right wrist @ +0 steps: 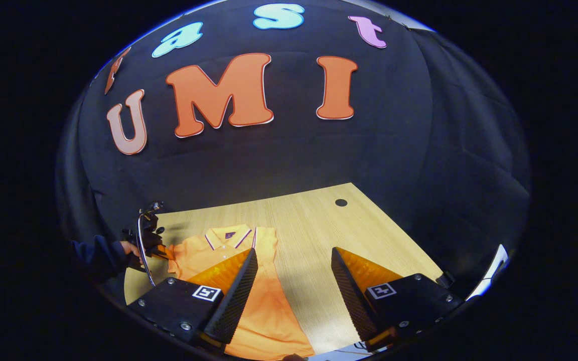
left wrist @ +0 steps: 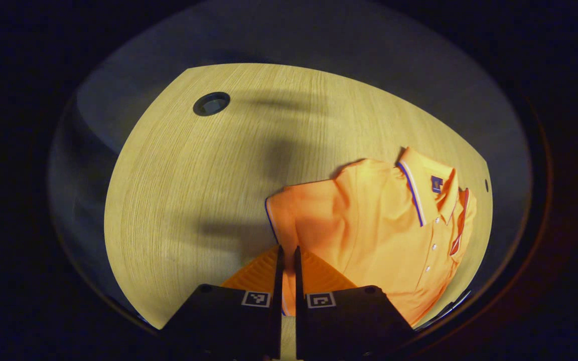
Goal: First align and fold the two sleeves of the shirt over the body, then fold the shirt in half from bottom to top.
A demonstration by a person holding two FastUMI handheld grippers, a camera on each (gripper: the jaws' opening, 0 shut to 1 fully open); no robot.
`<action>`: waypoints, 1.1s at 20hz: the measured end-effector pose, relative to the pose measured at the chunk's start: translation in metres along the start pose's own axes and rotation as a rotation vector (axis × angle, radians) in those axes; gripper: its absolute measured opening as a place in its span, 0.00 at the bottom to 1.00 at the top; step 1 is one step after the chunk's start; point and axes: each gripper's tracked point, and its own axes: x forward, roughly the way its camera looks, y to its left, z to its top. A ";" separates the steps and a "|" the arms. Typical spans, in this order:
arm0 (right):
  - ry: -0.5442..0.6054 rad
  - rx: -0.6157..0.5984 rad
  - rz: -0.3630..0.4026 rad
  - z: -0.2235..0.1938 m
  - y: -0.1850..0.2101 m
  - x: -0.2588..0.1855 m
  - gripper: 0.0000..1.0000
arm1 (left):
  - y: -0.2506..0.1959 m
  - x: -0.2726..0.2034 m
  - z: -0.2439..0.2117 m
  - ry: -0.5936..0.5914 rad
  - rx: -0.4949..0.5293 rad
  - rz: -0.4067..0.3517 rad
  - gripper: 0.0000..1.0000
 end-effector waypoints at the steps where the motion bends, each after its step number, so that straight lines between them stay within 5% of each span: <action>1: -0.007 0.006 -0.006 0.000 -0.003 -0.002 0.90 | -0.004 -0.006 0.005 -0.020 0.022 -0.004 0.12; 9: -0.008 -0.003 -0.047 -0.017 -0.014 -0.010 0.91 | -0.084 -0.033 0.020 -0.087 0.167 -0.104 0.12; 10: -0.005 0.001 -0.050 -0.020 -0.014 -0.010 0.90 | -0.115 -0.038 0.020 -0.106 0.178 -0.204 0.11; 11: -0.004 0.003 -0.055 -0.022 -0.016 -0.010 0.90 | -0.129 -0.042 0.017 -0.110 0.177 -0.257 0.24; 12: 0.001 0.003 -0.060 -0.025 -0.017 -0.012 0.90 | -0.137 -0.044 0.012 -0.111 0.181 -0.293 0.55; 13: 0.002 0.003 -0.065 -0.027 -0.020 -0.014 0.91 | -0.135 -0.046 0.009 -0.113 0.192 -0.278 0.76; 15: -0.003 -0.003 -0.069 -0.029 -0.025 -0.017 0.91 | -0.130 -0.047 0.005 -0.152 0.215 -0.250 0.94; 22: -0.034 -0.048 0.028 -0.034 -0.027 -0.008 0.91 | -0.114 -0.122 -0.027 -0.336 0.193 -0.128 0.99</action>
